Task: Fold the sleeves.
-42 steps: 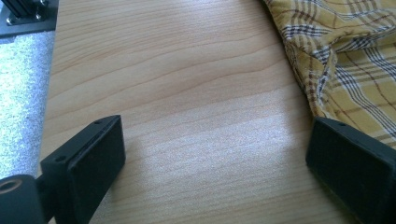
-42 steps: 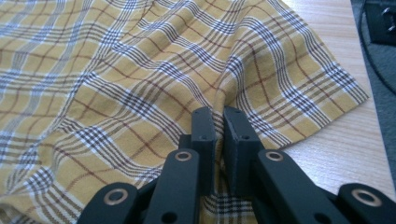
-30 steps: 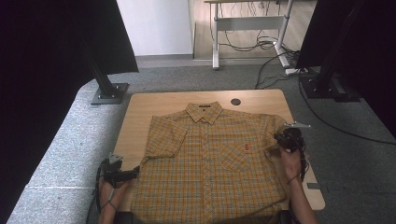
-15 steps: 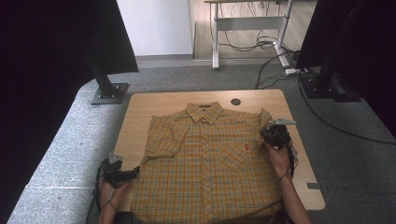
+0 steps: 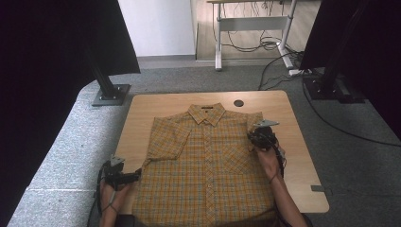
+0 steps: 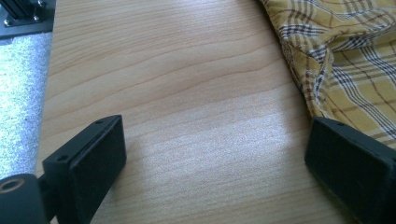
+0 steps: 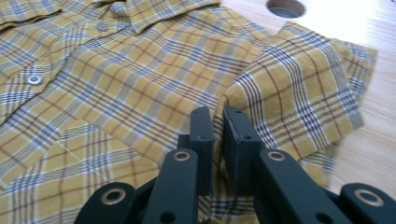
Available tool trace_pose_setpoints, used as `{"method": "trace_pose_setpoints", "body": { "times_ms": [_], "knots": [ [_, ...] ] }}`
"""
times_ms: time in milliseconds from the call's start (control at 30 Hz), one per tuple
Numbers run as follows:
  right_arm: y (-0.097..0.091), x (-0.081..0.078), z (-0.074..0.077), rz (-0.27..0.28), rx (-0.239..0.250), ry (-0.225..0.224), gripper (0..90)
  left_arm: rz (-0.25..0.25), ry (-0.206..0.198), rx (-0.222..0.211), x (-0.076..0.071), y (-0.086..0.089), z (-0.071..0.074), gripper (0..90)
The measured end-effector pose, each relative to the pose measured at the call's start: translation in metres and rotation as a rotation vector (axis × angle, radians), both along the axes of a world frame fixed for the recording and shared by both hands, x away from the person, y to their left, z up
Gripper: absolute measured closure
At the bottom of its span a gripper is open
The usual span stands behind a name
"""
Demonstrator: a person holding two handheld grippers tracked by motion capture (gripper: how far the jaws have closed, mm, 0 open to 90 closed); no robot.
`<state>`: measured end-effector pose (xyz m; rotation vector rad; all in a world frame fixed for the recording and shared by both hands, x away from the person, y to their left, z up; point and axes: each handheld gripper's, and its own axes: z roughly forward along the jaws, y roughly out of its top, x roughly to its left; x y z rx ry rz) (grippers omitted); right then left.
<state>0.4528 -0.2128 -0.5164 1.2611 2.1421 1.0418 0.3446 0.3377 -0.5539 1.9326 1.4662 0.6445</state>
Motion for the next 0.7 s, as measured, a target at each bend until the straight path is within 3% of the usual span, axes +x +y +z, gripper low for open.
{"method": "trace_pose_setpoints", "body": {
  "times_ms": [300,533,700],
  "knots": [
    [0.026,0.007,-0.010,0.059,-0.029,0.034,81.7,-0.001,0.000,0.000,0.000,0.000,0.000,5.5],
    [0.037,0.013,-0.028,0.089,-0.039,0.109,78.1,-0.003,0.000,0.000,0.000,0.000,0.000,5.5],
    [0.036,0.010,-0.017,0.096,0.000,0.085,71.5,-0.003,0.000,0.000,0.000,0.000,0.000,5.5]
  ]
}}
